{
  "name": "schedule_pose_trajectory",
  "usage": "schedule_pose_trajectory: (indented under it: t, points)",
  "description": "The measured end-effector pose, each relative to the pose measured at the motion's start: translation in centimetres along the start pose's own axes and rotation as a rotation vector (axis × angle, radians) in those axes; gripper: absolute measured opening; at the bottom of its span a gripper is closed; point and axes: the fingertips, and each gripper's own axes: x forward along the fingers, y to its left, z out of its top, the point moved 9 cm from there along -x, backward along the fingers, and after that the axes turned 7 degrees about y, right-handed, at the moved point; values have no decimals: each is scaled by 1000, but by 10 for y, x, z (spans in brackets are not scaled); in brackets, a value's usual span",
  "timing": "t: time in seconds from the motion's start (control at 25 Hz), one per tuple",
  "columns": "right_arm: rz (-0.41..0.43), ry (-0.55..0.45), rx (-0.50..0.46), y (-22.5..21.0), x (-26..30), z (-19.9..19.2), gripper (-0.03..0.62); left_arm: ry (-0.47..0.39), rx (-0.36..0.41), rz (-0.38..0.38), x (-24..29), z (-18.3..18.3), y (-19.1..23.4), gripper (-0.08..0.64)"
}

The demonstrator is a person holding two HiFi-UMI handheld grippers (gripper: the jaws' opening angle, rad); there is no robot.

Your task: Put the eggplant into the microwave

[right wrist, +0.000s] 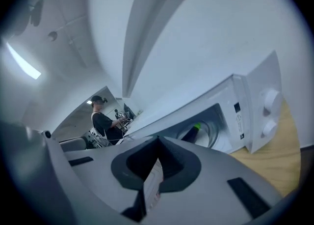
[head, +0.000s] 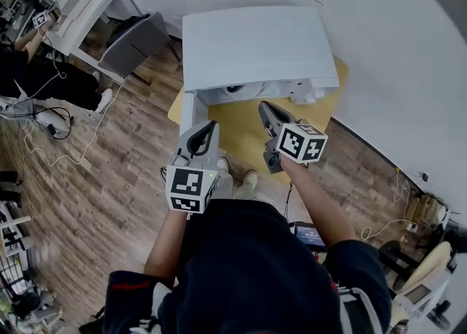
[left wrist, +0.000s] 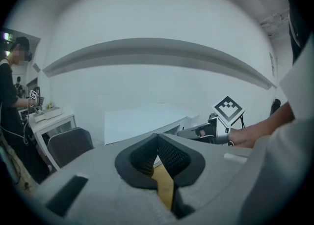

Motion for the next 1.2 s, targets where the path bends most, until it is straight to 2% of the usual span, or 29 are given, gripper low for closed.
schedule_pose_trajectory:
  t: [0.24,0.4,0.64,0.96,1.2]
  points:
    - [4,-54,-183,34,-24,18,11,-36,8,7,-7,11,0,14]
    - [6,-92,-267,49,-36,28,11,-59,36,18,-8,17,1,14]
    - [14,-150,-320,68,-56,42,11,-110,43,46,-16,31,0,14]
    - [8,-242,-443,98,-78,62,11,-171,50,93,-33,46,13,14]
    - [5,-287,-485,110,-89,64,11,-216,52,117,-45,55,17,14]
